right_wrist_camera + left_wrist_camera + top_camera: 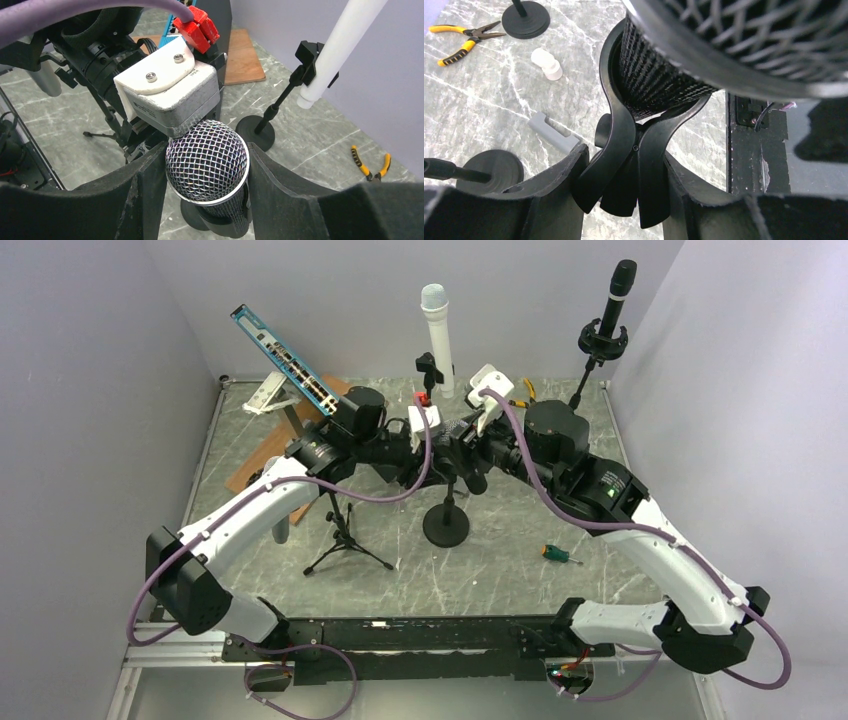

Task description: Remove the microphone from the stand

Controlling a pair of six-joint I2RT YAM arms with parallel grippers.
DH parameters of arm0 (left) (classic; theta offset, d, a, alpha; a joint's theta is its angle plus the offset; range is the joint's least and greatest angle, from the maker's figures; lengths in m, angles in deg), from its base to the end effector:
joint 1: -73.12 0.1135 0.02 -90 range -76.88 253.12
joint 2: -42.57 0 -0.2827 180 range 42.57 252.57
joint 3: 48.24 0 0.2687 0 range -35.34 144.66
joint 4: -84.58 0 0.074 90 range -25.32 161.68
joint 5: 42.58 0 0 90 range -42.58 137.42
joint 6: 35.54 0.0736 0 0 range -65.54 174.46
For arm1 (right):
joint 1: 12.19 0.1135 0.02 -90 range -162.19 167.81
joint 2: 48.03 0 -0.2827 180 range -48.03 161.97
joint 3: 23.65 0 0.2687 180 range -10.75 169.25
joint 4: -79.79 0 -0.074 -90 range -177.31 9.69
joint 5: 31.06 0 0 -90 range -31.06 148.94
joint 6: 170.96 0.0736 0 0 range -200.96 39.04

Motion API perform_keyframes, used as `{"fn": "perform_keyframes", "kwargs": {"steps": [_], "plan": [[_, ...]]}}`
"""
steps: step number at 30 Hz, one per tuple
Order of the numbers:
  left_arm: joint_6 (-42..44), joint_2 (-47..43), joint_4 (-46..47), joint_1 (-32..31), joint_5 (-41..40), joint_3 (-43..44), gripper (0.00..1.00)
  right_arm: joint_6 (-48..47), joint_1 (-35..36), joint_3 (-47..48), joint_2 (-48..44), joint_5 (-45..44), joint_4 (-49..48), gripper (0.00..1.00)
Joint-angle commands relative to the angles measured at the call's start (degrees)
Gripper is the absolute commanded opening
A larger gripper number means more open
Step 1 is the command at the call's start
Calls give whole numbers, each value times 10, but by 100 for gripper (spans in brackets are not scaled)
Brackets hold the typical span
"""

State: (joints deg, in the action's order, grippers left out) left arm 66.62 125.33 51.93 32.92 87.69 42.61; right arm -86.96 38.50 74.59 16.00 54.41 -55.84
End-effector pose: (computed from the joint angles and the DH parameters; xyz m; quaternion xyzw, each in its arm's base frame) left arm 0.2510 -0.2744 0.3777 0.5155 0.6268 -0.4039 0.4222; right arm 0.1714 0.2002 0.4927 -0.3415 0.6865 0.2157 0.6046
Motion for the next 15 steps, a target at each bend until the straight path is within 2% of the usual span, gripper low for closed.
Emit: {"fn": "perform_keyframes", "kwargs": {"steps": [1, 6, 10, 11, 13, 15], "plan": [[12, 10, -3, -1, -10, 11, 0, -18, 4, 96, 1, 31, -108, 0], [10, 6, 5, -2, -5, 2, 0, -25, 4, 132, 6, 42, -118, 0], [4, -3, 5, 0, 7, 3, 1, -22, 4, 93, -18, 50, -122, 0], [-2, -10, 15, 2, 11, -2, 11, -19, 3, 71, -28, 47, -126, 0], [-23, -27, 53, 4, 18, -26, 38, -12, 3, 25, -51, 47, -142, 0], [-37, -45, 83, 5, 20, -42, 52, -4, 3, -12, -68, 32, -155, 0]]}}
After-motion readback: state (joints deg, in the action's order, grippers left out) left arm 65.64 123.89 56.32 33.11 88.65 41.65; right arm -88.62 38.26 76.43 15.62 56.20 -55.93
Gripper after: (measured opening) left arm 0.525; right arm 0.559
